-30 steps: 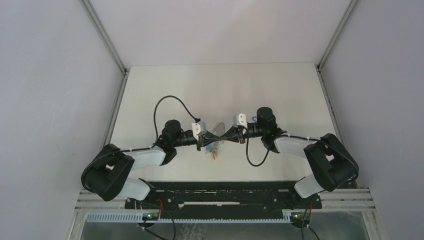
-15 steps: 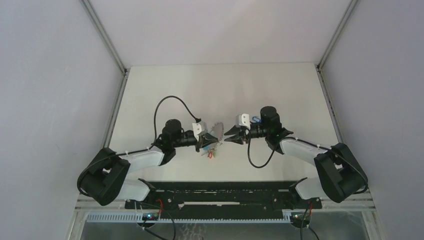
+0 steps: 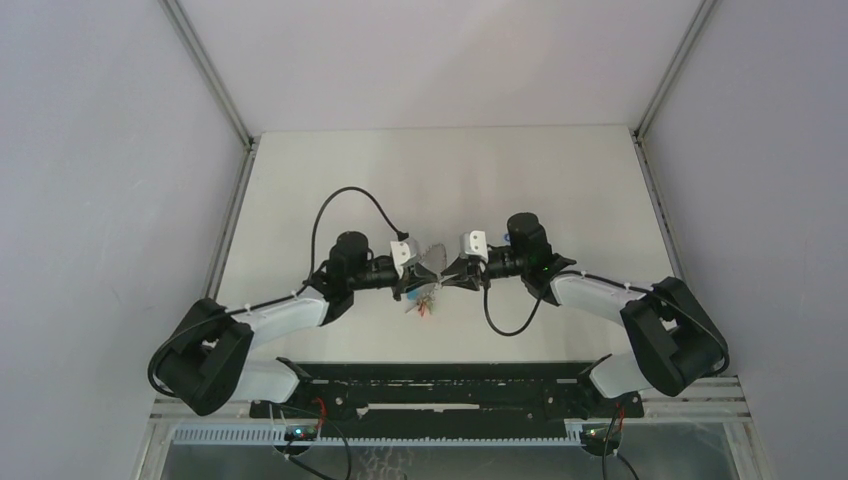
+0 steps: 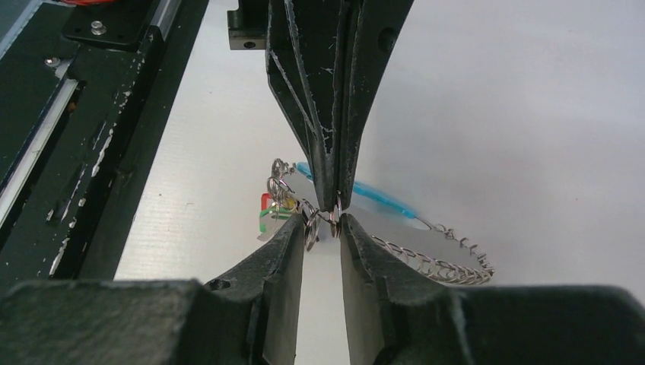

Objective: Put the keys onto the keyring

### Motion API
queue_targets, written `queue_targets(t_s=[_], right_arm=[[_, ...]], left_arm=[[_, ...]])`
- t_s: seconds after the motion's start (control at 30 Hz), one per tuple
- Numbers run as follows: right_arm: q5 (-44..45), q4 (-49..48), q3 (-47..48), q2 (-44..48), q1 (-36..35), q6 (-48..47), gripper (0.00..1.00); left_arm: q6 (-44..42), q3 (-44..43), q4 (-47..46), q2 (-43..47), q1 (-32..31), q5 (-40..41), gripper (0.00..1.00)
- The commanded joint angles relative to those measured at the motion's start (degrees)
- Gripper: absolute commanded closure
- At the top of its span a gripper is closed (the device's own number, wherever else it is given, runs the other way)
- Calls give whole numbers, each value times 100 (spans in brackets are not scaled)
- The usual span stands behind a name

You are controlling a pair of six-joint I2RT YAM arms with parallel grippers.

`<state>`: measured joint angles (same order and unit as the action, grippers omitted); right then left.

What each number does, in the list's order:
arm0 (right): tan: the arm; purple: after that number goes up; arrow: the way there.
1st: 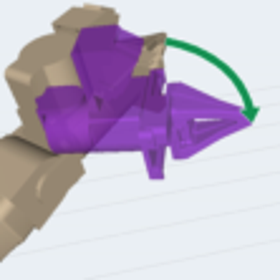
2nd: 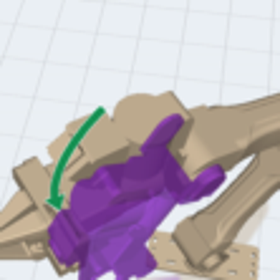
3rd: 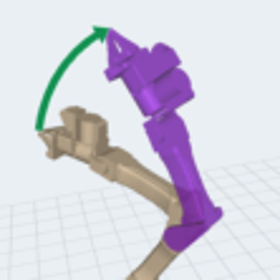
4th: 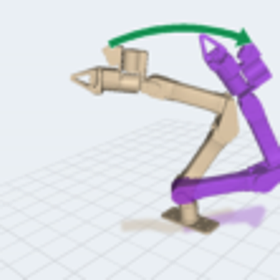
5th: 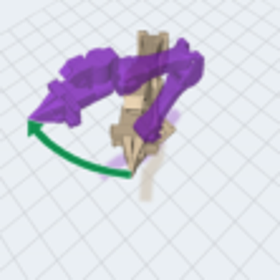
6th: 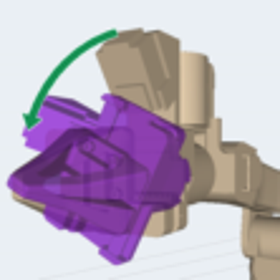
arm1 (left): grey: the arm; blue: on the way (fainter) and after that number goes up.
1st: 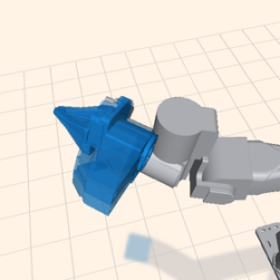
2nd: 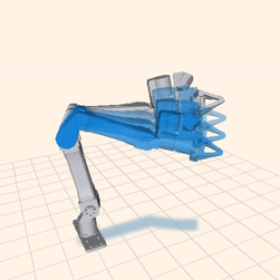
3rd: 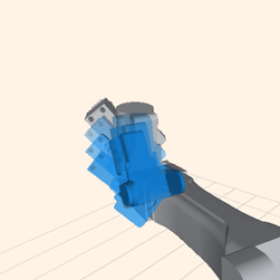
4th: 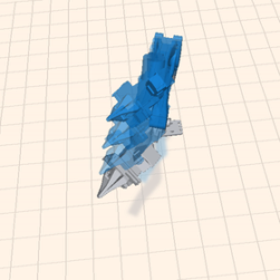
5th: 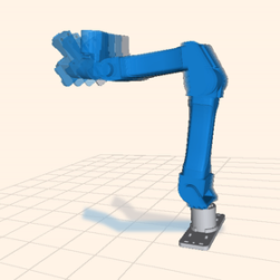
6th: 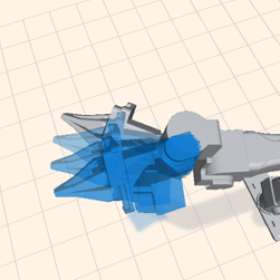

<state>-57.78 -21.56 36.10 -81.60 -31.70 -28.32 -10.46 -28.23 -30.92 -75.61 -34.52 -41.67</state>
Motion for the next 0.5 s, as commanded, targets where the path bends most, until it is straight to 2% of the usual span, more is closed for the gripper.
queue_targets(t_s=[0.0, 0.33, 0.47], right_arm=[[163, 185, 290, -39, -104, -218, 76], [366, 369, 381, -108, -206, -312, 87], [404, 372, 381, -121, -207, -313, 100]], left_arm=[[-293, -477, 433, 267, -67, 157, 100], [-547, -739, 1174, 370, -219, 421, 100], [-623, -764, 1303, 402, -248, 477, 100]])
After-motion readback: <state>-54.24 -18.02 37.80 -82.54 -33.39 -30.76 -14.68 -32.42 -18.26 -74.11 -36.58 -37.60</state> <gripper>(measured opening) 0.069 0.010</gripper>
